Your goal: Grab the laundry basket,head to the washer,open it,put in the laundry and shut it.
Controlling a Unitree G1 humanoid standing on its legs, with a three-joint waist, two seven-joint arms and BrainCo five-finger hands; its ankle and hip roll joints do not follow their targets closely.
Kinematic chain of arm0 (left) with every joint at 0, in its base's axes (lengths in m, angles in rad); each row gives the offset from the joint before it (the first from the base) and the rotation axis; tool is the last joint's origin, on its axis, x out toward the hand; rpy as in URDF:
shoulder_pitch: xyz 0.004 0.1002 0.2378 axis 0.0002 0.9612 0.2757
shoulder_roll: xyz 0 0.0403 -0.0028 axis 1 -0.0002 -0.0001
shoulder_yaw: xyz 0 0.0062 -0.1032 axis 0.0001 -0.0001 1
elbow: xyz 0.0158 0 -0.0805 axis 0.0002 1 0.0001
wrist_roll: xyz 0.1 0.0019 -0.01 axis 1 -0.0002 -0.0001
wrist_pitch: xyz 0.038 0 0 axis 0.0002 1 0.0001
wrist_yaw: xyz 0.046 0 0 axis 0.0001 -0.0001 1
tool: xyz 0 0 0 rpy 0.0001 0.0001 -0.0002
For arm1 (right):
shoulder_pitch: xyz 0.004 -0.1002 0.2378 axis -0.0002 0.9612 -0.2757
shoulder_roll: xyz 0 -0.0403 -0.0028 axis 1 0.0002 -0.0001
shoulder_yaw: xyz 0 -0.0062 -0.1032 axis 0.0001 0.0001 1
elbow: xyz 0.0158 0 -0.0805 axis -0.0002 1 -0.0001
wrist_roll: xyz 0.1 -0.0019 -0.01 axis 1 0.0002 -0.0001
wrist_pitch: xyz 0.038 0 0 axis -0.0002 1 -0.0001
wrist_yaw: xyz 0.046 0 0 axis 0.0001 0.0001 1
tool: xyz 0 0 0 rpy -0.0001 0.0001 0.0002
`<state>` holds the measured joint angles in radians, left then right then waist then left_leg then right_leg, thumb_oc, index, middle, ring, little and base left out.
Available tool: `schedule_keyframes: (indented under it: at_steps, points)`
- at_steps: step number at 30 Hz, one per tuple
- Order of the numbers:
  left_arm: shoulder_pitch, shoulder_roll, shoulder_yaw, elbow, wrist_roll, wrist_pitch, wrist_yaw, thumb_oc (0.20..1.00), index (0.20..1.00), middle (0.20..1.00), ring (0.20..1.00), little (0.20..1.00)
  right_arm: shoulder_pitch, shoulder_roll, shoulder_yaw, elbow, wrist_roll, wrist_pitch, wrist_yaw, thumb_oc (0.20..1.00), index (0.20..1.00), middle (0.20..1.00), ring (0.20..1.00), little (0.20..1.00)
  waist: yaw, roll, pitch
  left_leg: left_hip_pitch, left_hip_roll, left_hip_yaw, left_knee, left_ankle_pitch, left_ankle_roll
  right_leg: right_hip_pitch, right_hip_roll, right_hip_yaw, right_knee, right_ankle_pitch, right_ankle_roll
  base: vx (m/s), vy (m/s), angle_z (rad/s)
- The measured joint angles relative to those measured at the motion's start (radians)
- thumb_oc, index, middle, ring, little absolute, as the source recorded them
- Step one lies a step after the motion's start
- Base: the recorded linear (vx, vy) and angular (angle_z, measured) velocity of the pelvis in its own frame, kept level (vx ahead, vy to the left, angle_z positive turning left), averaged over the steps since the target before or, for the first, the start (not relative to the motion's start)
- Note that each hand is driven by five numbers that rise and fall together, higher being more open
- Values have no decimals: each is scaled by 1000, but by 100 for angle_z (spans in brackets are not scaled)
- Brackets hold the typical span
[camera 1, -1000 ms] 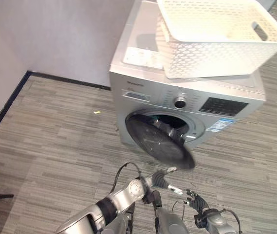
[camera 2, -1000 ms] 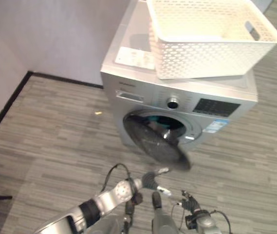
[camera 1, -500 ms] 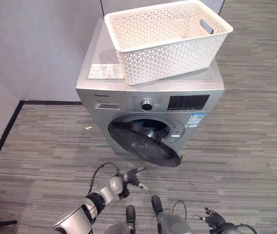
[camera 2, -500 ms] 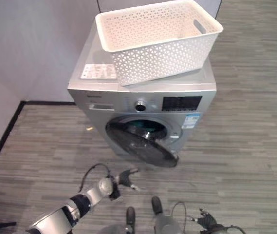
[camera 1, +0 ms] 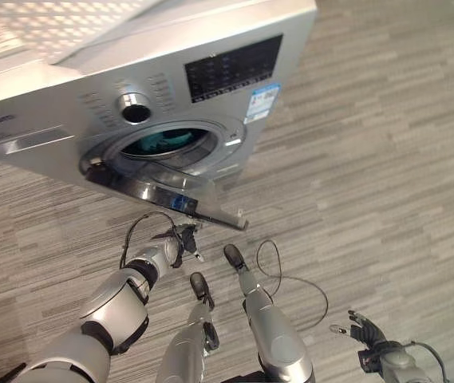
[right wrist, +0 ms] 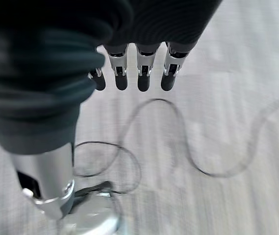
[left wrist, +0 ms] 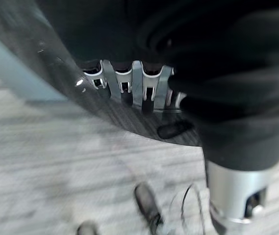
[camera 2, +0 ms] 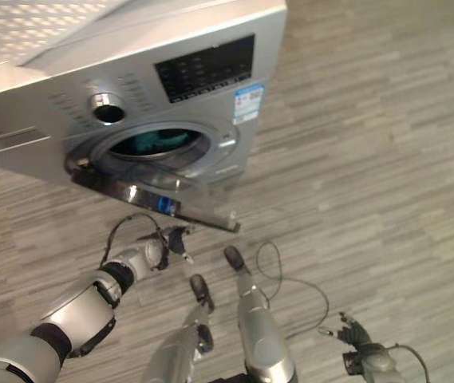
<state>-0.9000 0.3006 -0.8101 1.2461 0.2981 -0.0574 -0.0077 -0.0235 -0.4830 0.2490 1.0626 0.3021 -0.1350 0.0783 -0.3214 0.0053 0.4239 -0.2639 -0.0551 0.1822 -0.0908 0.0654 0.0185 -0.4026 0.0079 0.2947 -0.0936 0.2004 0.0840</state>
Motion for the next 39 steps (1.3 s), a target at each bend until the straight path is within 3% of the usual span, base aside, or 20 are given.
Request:
schedule_keyframes:
  at_steps: [3, 9, 15, 24, 27, 30, 31, 33, 35, 36, 39]
  points:
    - [-81, 34, 8, 0, -4, 2, 24, 1000, 1000, 1000, 1000, 1000, 5, 21, 30, -13, 0, -8, 12, 1000, 1000, 1000, 1000, 1000, -21, 2, 9, -19, 6, 19, 0, -2, 0, -26, 7, 4, 8, 18, -9, 74, -55, -20]
    - [-278, 89, 0, 3, -23, -6, 32, 1000, 1000, 1000, 1000, 1000, 1, 54, 46, -24, 41, -30, 15, 1000, 1000, 1000, 1000, 1000, -18, 3, 9, -38, 27, 19, 0, -8, -16, -46, 29, 1, 8, 12, -18, 52, -35, -3]
    - [-288, 108, -1, -10, -22, -31, 73, 1000, 1000, 1000, 1000, 1000, -44, 57, 16, -32, 154, -47, 12, 1000, 1000, 1000, 1000, 1000, -16, 3, 9, -84, 30, 13, 0, 4, -33, -90, 32, -2, 8, 26, -34, 6, -13, 2]
    - [-243, 133, 53, -14, -56, -42, 160, 1000, 1000, 1000, 1000, 1000, -54, 67, 17, -13, 168, -63, 7, 1000, 1000, 1000, 1000, 1000, 20, 3, 9, -112, 33, -34, 0, 20, -48, -106, 31, -43, 8, 40, -45, 26, 1, 12]
    - [9, 109, 290, -79, -141, -46, 187, 1000, 1000, 1000, 1000, 1000, -48, 67, 25, -13, 103, -58, -8, 1000, 1000, 1000, 1000, 1000, 35, 5, 7, 17, 45, -67, -1, 12, -53, 26, 38, -58, 8, 25, -50, 62, 16, 4]
    - [130, 37, 309, -49, -217, -28, 181, 1000, 1000, 1000, 1000, 1000, -16, 72, 9, 3, 85, -58, -12, 1000, 1000, 1000, 1000, 1000, 68, 31, -41, 56, 48, -104, -5, -5, -54, 78, 36, -93, 8, -15, -57, 94, 13, 28]
    - [264, -2, 431, -97, -316, -56, 146, 1000, 1000, 1000, 1000, 1000, -23, 77, -7, 22, 73, -43, -9, 1000, 1000, 1000, 1000, 1000, 89, 31, -44, 107, 49, -113, -4, -11, -55, 130, 36, -101, 8, -17, -59, 50, 22, 25]
    - [463, -18, 482, -109, -379, -72, 106, 1000, 1000, 1000, 1000, 1000, -15, 81, -34, 44, 72, -38, -9, 1000, 1000, 1000, 1000, 1000, 83, 27, -72, 178, 55, -121, -3, -24, -52, 200, 41, -109, 6, -40, -65, 39, -2, 16]
    - [671, -31, 504, -83, -415, -66, 86, 1000, 1000, 1000, 1000, 1000, 8, 90, -52, 58, 74, -37, -10, 1000, 1000, 1000, 1000, 1000, 146, 39, -163, 178, 61, -140, -1, -38, -54, 217, 43, -134, 7, -57, -77, 70, -31, 23]
    - [776, -28, 571, -63, -431, -66, 67, 1000, 1000, 1000, 1000, 1000, -11, 93, -19, 86, 61, -6, -5, 1000, 1000, 1000, 1000, 1000, 197, 27, -175, 221, 65, -152, -1, -46, -54, 265, 43, -154, 8, -66, -82, 76, -19, 35]
    - [891, 0, 586, -9, -455, -47, 29, 1000, 1000, 1000, 1000, 1000, -54, 85, -6, 139, 15, 21, -6, 1000, 1000, 1000, 1000, 1000, 263, 8, -234, 270, 64, -188, 1, -47, -56, 316, 39, -178, 3, -93, -87, 9, 12, 48]
